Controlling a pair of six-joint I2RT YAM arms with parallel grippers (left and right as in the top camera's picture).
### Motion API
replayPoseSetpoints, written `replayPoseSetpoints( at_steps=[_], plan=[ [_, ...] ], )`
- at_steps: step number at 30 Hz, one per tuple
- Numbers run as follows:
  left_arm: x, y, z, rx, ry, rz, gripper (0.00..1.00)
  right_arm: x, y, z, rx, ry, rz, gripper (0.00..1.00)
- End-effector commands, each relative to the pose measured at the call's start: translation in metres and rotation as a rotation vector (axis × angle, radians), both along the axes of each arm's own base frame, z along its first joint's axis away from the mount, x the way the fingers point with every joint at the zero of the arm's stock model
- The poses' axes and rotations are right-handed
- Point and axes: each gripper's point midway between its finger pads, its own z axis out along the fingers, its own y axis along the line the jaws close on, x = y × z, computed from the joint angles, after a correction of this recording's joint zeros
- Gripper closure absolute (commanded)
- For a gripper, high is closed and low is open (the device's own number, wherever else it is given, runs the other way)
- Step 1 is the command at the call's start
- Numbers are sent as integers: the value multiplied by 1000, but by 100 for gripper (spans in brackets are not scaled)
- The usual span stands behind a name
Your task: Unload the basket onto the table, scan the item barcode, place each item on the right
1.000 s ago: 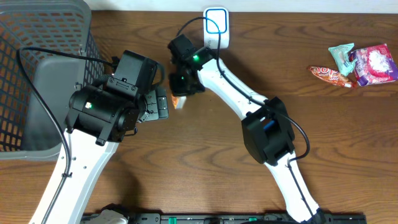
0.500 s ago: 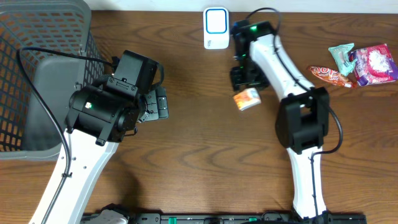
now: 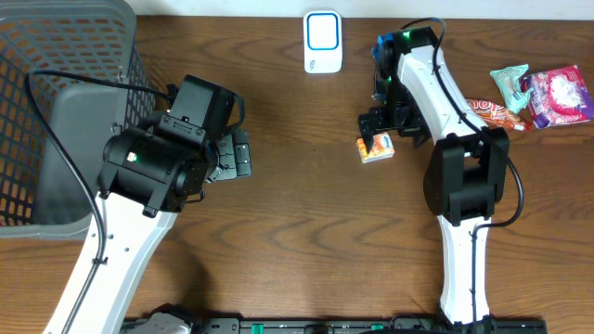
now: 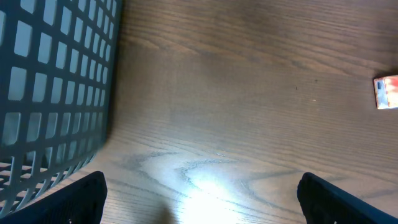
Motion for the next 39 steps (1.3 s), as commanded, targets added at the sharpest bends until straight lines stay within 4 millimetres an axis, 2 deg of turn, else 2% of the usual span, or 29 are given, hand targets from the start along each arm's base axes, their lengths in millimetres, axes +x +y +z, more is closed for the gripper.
replayPoseSetpoints(
  at_steps=[1, 4, 10, 16, 21, 24, 27, 29, 31, 35, 37, 39],
  plan=[
    [0, 1, 3, -2, -8, 6, 2, -3, 34, 21, 225, 8, -68, 1],
    [0, 1, 3, -2, -8, 6, 2, 0, 42, 27, 314, 24, -160, 1],
    [0, 1, 3, -3, -8, 6, 2, 17, 8, 31, 266, 5, -419, 1],
    [0, 1, 3, -2, -8, 6, 2, 17, -20, 70, 206, -109, -460, 1],
    [0, 1, 3, -3, -8, 6, 2, 3, -44, 110, 90, -230, -459, 1],
    [0, 1, 3, -2, -8, 6, 2, -8, -52, 118, 50, -264, -483, 1],
    [0, 1, 3, -2, -8, 6, 2, -15, -53, 109, 45, -287, -532, 1],
    [0, 1, 3, -2, -8, 6, 2, -19, -50, 93, 60, -285, -595, 1],
    [0, 1, 3, -2, -8, 6, 2, -19, -36, 77, 136, -275, -638, 1],
    [0, 1, 3, -2, -8, 6, 2, -5, 7, 52, 416, -256, -655, 1],
    [0, 1, 3, -2, -8, 6, 2, 0, 14, 38, 461, -250, -714, 1],
    [0, 1, 3, -2, -8, 6, 2, -1, 12, 23, 442, -234, -808, 1]
  ],
)
